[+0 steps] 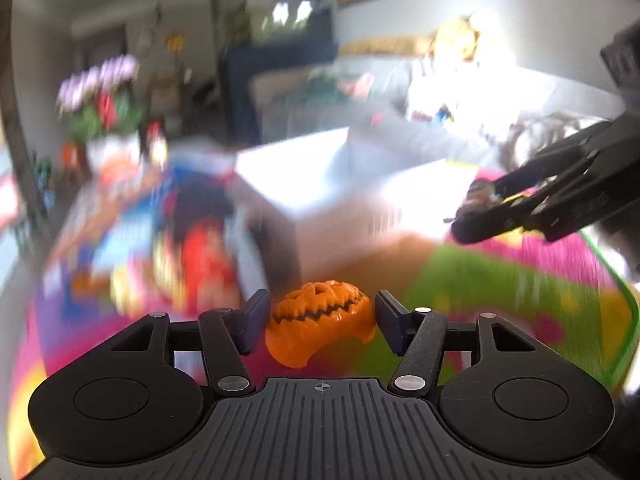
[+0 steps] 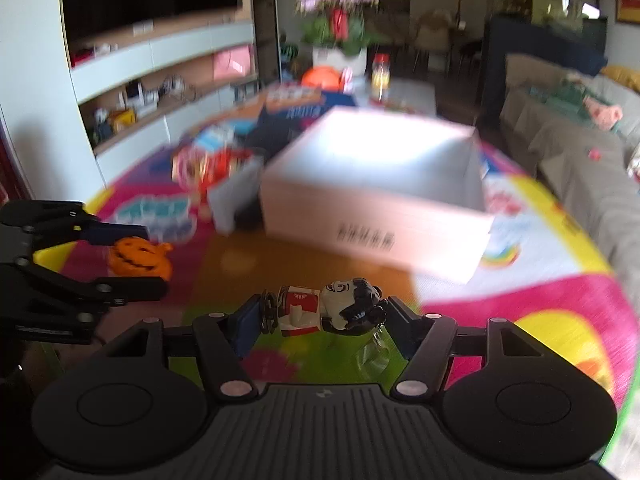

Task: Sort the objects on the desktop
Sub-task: 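Carry both toys over the white box and open both grippers to drop them, then grasp the black cylinder beside the grey charger with the right gripper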

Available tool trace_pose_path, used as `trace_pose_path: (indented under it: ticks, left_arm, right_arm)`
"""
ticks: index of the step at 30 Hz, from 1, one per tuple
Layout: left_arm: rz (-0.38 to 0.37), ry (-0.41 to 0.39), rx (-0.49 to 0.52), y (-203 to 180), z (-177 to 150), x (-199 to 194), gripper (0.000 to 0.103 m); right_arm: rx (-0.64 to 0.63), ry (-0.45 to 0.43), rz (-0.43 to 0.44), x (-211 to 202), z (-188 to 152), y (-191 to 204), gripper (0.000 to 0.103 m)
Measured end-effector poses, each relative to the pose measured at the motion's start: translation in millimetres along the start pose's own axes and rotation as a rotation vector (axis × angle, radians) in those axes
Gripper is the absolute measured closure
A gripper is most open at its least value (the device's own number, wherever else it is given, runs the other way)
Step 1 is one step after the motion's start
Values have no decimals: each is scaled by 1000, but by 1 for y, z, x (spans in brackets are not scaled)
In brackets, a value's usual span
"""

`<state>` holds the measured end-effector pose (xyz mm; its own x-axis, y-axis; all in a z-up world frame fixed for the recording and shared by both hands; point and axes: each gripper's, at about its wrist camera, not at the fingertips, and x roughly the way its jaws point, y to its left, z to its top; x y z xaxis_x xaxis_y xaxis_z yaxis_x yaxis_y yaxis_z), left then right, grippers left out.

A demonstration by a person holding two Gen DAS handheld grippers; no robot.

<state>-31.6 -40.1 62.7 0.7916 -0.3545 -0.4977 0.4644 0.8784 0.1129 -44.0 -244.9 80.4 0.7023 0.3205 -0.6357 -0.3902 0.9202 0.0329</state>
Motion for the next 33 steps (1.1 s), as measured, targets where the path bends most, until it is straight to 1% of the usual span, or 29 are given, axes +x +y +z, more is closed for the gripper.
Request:
trace_pose_path:
  ticks: [2,4,6,7,8,9,10,11,13,15,17,18,19,21,23,25,27,28,29,31,33]
  left_arm:
    - [9,-79,60,-6,25,14,40]
    - [22,-131,92,-9,47,35,40]
    - [25,-173,88,-9,68,61,39]
    - [30,-191,77,-9,78,74,37]
    - [33,-191,65,-8,86,88,25]
    - [32,-173,54,-5,92,100,18]
    - [29,-153,32,0,95,107,12]
    - [30,-141,10,5,93,107,11]
    - [19,-143,-17,14,78,94,5]
    - [20,-138,-45,22,50,70,3]
    - [32,-92,-93,36,25,56,3]
    - [49,-58,-122,44,12,54,3]
    - [80,-24,-148,50,0,52,3]
    - [168,36,-183,63,-23,52,3]
    - [245,77,-217,79,-36,48,3]
    - [328,97,-261,95,-45,46,3]
    - [409,89,-315,109,-50,38,2]
    - [431,85,-377,120,-54,34,2]
    - [433,78,-435,126,-55,31,2]
    - [428,65,-540,139,-62,26,2]
    - [401,49,-595,142,-63,21,1]
  right_arm:
    - [21,-77,-20,-22,21,-14,38]
    - [54,-141,-41,-34,43,-29,38]
    - [71,-194,-68,-32,65,-43,38]
    - [78,-210,-79,-26,78,-50,38]
    - [92,-219,-82,-18,91,-56,38]
    - [117,-232,-70,-7,106,-65,37]
    - [138,-240,-56,4,118,-73,33]
    - [156,-234,-54,14,128,-80,23]
    - [199,-244,-90,29,137,-89,22]
    - [187,-259,-104,34,132,-90,22]
    - [156,-274,-132,37,117,-84,22]
    - [120,-273,-152,39,108,-76,22]
    - [76,-268,-167,42,100,-66,22]
    - [-31,-250,-180,48,82,-43,22]
    - [-137,-224,-150,53,64,-17,22]
    - [-208,-192,-103,59,50,8,24]
    - [-254,-147,-39,68,40,34,33]
    - [-274,-123,-10,74,37,45,43]
    - [-303,-105,9,79,33,58,51]
    - [-360,-97,-5,93,31,79,54]
    - [-369,-102,-12,105,33,97,54]
